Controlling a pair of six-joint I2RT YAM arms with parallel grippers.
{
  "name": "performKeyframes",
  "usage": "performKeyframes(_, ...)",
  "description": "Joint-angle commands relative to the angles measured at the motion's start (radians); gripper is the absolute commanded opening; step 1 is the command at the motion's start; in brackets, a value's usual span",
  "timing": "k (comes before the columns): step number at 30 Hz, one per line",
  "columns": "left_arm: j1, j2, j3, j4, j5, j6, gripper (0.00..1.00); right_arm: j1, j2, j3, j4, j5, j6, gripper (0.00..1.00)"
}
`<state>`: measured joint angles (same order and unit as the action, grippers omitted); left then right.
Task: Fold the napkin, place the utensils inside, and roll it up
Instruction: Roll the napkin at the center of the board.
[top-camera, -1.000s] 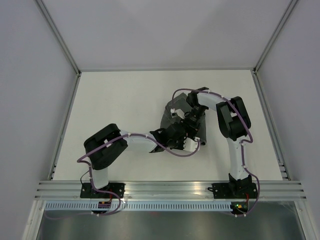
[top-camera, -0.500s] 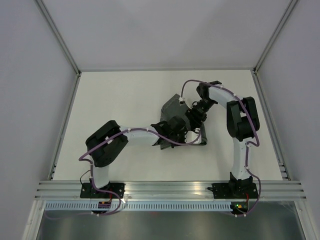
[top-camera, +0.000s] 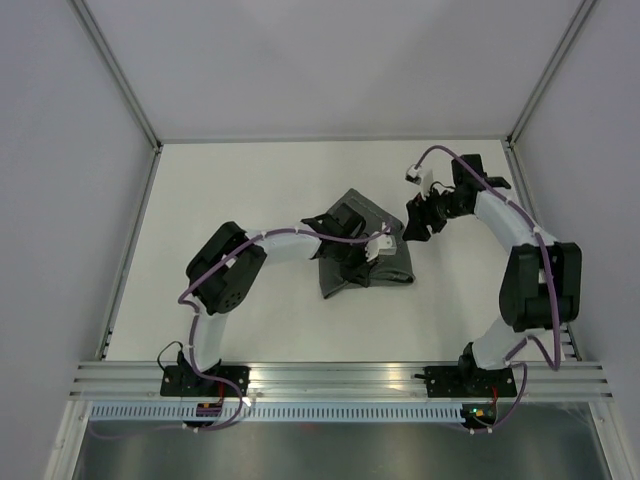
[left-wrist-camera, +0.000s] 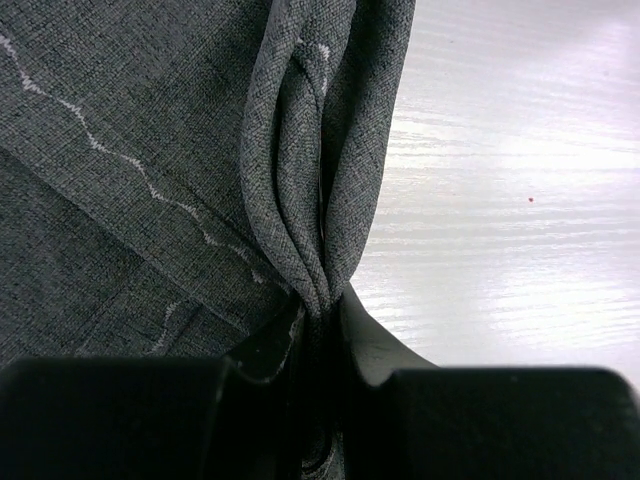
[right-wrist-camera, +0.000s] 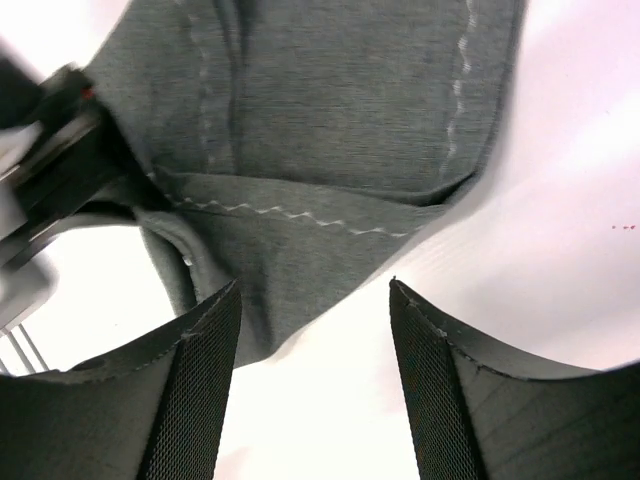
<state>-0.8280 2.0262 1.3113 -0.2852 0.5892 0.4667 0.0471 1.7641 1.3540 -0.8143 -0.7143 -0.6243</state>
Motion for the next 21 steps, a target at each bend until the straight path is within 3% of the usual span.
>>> performKeyframes(1, 0.039, 0.084, 0.040, -0.172, 0.136, -0.063, 0.02, 0.011, -0.198, -0.177, 0.231, -0.083, -0.052, 0.67)
performKeyframes(5, 0.066, 0.172, 0.132, -0.273, 0.185, -0.062, 0.02, 0.014, -0.365, -0.378, 0.311, -0.108, -0.151, 0.67)
performKeyframes(10, 0.092, 0.232, 0.213, -0.344, 0.233, -0.077, 0.02, 0.089, -0.465, -0.495, 0.345, -0.051, -0.230, 0.66)
performKeyframes(17, 0.101, 0.350, 0.357, -0.508, 0.236, -0.123, 0.02, 0.336, -0.538, -0.660, 0.504, 0.186, -0.247, 0.65)
performKeyframes(21, 0.099, 0.404, 0.423, -0.564, 0.227, -0.148, 0.02, 0.416, -0.540, -0.707, 0.578, 0.257, -0.255, 0.65)
